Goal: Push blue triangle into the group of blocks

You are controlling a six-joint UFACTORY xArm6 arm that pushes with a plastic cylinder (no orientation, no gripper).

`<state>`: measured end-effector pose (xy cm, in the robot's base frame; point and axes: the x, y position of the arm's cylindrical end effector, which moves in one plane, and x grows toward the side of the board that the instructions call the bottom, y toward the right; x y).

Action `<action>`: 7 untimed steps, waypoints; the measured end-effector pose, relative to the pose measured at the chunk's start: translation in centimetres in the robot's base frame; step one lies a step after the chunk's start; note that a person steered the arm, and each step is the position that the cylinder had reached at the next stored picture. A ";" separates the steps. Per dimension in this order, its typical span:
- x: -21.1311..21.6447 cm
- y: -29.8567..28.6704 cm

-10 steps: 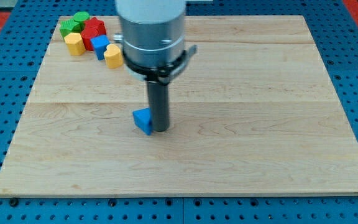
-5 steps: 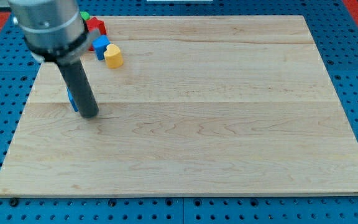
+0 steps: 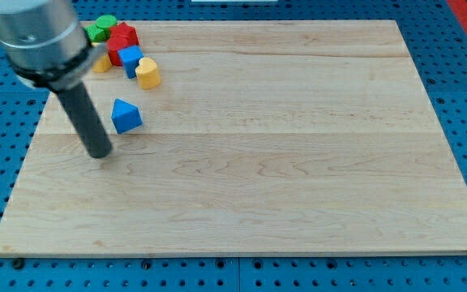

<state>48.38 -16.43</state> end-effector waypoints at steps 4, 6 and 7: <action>-8.4 1.3; -12.4 -0.8; -12.1 -1.9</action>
